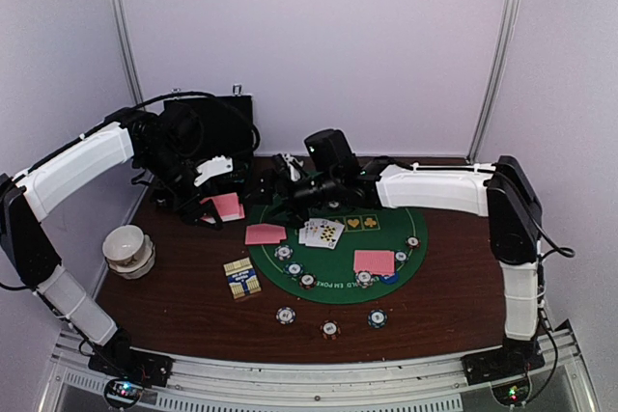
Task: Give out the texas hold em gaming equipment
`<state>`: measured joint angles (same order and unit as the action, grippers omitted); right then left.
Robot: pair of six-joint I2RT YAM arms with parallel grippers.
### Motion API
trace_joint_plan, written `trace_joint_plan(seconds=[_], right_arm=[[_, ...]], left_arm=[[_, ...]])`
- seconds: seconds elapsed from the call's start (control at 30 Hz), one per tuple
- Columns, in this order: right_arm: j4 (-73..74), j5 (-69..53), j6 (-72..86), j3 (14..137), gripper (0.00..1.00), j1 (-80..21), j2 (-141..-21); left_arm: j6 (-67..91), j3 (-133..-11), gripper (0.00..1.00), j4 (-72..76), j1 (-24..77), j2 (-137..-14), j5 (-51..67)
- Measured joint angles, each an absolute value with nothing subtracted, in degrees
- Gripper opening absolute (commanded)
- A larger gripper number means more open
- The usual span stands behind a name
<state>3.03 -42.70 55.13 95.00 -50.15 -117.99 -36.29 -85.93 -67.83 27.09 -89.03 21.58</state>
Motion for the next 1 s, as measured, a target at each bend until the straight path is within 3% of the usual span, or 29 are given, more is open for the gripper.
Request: trace_joint_plan(seconds=[0.2, 0.53, 1.0], right_arm=[[-2.55, -45.65, 59.81, 98.10, 0.99, -50.46, -120.57], [-5.37, -47.99, 64.05, 103.74, 0.91, -51.53, -127.04], [-6.98, -50.83, 66.41, 104.86, 0.67, -51.51, -129.45]], left_arm=[[-36.29, -85.93, 0.00, -67.83, 27.09, -89.03, 21.82], [-36.32, -85.93, 0.00, -67.83, 27.09, -89.03, 21.91], [-36.32, -85.93, 0.00, -67.94, 27.09, -89.03, 21.87]])
